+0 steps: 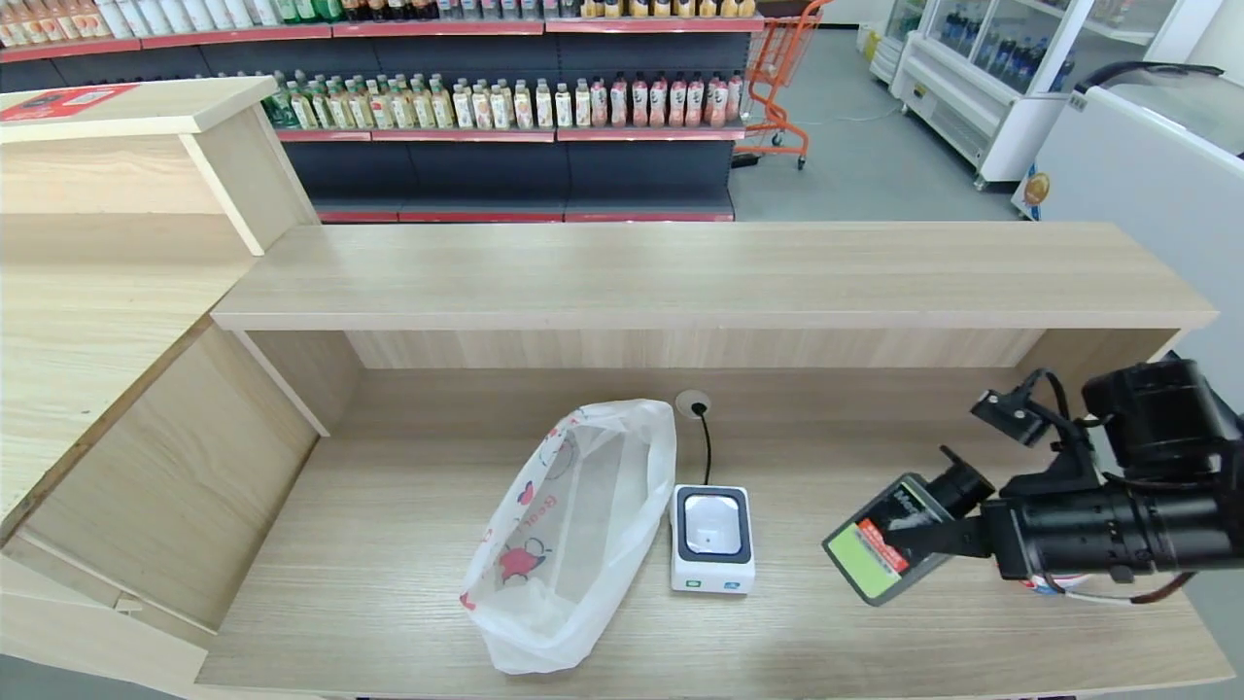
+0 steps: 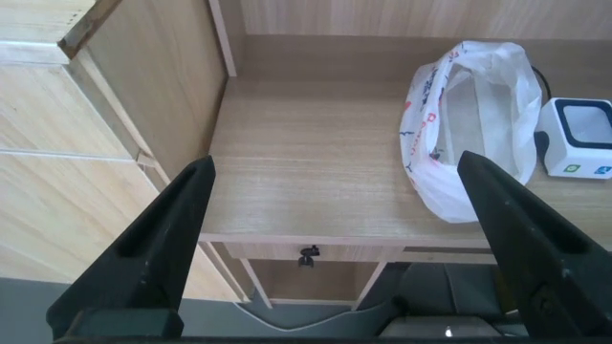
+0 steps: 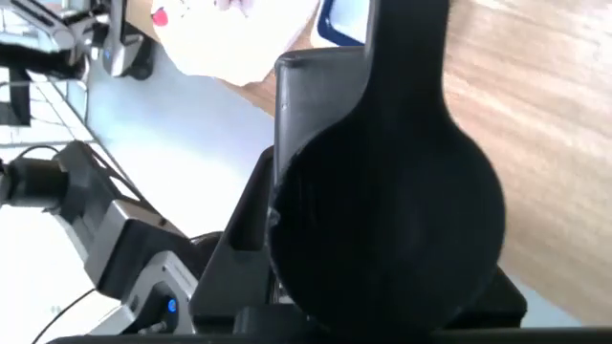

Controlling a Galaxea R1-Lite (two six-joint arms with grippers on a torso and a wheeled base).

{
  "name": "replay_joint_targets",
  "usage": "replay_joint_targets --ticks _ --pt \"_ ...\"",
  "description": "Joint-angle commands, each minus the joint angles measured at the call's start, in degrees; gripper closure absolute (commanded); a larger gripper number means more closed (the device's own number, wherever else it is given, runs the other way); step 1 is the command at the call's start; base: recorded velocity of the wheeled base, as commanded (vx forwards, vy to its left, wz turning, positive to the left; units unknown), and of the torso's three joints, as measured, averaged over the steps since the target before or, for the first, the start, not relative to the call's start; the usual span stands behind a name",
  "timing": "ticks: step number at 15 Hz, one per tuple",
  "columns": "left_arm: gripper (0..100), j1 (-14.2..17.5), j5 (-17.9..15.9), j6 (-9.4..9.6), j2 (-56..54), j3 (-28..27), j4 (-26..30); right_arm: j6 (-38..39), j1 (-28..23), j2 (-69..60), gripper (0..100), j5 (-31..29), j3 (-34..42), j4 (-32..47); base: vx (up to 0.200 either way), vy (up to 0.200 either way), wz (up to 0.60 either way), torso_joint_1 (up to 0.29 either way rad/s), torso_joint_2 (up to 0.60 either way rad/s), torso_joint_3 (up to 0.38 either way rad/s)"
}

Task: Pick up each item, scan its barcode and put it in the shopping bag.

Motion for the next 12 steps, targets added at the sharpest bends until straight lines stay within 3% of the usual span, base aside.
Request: replay_joint_targets --ticks 1,6,8,12 --pt "0 0.01 0.0 -0.01 -0.01 0.0 -0.01 -0.04 6.26 10.31 100 -0.76 -4.85 -3.88 0.0 0.0 0.0 0.0 0.0 0.0" --pt "0 0.01 0.0 -0.01 -0.01 0.0 -0.01 -0.48 14.35 22.17 100 -1.55 -7.04 -16.1 0.0 0.0 0.0 0.0 0.0 0.0" --pt "0 0.01 0.0 -0.01 -0.01 0.0 -0.01 -3.46 15.4 27.18 100 -7.44 -8.63 -21.37 0.0 0.0 0.0 0.0 0.0 0.0" --pt "0 0.01 0.0 -0.01 -0.01 0.0 -0.01 -3.99 16.2 31.49 100 -8.58 -15.39 -21.72 0.0 0.0 0.0 0.0 0.0 0.0"
